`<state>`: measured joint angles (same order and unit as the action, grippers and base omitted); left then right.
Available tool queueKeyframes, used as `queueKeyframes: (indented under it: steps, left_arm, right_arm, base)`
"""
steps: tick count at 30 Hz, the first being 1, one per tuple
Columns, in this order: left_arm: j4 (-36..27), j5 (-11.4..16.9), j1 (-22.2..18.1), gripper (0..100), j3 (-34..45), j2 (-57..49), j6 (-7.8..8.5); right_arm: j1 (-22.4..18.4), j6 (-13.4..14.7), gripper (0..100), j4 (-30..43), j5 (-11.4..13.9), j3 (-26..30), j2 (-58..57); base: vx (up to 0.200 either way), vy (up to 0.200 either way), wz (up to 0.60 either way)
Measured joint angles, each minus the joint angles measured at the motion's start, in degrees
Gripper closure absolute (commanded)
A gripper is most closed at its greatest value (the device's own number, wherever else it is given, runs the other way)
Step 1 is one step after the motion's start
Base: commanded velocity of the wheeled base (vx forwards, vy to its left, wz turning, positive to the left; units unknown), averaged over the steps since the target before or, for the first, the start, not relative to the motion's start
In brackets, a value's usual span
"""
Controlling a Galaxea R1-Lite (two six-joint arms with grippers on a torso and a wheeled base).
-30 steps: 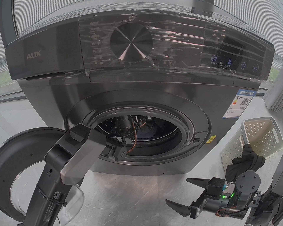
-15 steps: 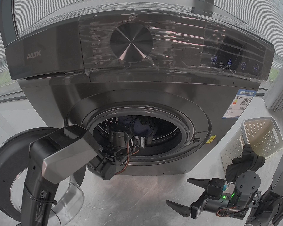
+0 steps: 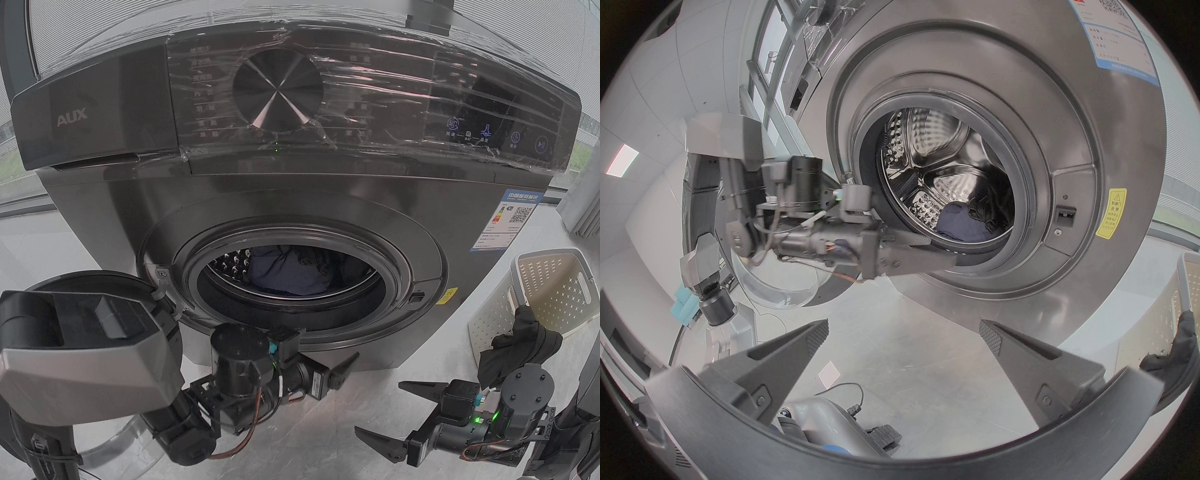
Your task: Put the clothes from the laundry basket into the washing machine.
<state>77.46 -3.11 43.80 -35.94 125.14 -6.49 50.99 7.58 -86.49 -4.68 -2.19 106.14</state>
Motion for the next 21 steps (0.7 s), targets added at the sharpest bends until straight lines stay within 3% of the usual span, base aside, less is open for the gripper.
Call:
queueKeyframes:
  steps: [4, 12, 21]
  left_arm:
    - [2.8, 0.1, 3.0, 0, 6.1, -3.3, -0.88]
    - [4.1, -0.7, 5.2, 0, 14.9, -16.0, -2.82]
    - [5.3, -3.9, 6.7, 0, 27.0, -30.2, -4.79]
  right_arm:
    - [-0.2, 0.0, 0, -0.2, 0.0, 0.8, -1.1]
    - [-3.1, 0.3, 0, 0.2, -0.8, 1.2, -5.6]
    - [-12.0, 0.5, 0, 2.9, -4.2, 1.2, -15.3]
  base:
    - [0.0, 0.0, 0.0]
    - [0.0, 0.0, 0.0]
    - [0.0, 0.0, 0.0]
